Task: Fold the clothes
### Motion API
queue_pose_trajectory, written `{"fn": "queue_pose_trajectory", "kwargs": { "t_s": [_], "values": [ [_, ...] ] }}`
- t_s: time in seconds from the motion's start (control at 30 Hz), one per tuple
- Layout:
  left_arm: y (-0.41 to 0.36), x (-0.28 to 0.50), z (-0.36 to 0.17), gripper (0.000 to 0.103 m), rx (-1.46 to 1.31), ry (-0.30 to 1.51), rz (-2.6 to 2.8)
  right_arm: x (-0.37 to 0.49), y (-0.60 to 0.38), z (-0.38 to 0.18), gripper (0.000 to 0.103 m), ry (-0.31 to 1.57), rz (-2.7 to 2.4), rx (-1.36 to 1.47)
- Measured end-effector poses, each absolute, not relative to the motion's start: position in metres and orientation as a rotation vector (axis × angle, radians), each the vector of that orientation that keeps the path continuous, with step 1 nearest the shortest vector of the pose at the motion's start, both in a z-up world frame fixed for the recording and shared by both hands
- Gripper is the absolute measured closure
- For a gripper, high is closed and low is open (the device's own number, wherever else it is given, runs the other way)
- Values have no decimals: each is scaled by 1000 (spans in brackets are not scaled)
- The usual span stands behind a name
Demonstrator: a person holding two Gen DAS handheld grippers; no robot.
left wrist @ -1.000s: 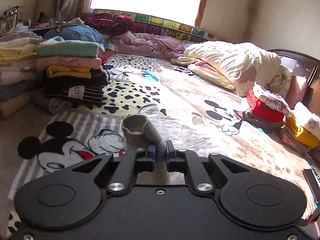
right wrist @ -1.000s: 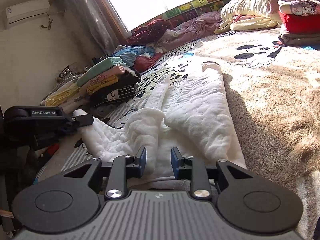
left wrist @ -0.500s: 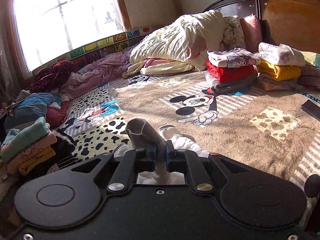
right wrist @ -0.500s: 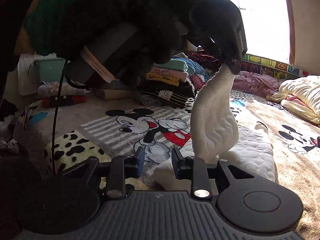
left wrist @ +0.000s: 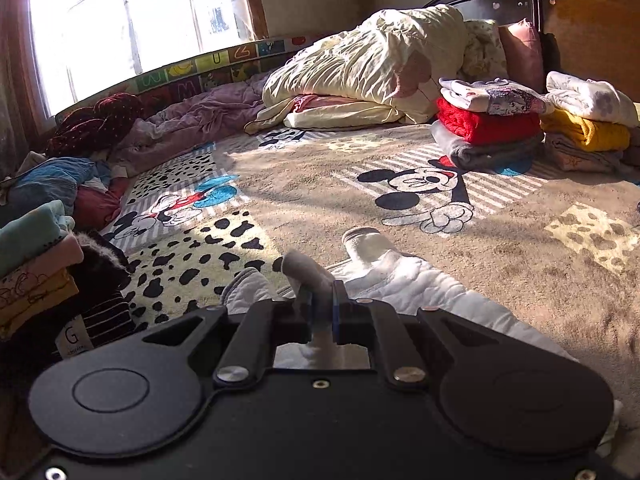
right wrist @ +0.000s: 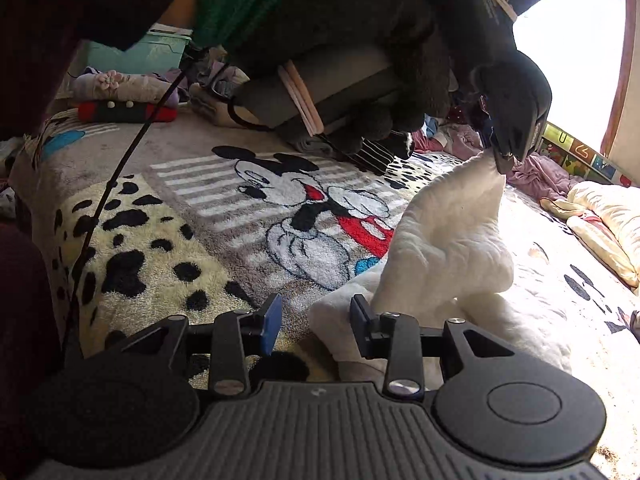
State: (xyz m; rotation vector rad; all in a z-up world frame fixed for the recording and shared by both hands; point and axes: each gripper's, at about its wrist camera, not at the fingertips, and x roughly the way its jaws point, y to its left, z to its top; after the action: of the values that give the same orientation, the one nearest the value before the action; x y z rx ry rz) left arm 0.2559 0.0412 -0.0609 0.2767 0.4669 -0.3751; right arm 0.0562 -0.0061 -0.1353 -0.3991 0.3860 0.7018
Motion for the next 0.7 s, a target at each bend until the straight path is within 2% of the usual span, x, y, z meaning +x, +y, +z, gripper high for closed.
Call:
{"fn": "queue_pose_trajectory", "kwargs": {
  "t_s": [0.3,0.7],
  "values": [
    [66,280,-81,96,37,521,-553,57,-28,-112,65,315,702,-306],
    [93,261,-67,96,-244,451,-723,142,-65,-106,65,326,606,-160]
  ]
}}
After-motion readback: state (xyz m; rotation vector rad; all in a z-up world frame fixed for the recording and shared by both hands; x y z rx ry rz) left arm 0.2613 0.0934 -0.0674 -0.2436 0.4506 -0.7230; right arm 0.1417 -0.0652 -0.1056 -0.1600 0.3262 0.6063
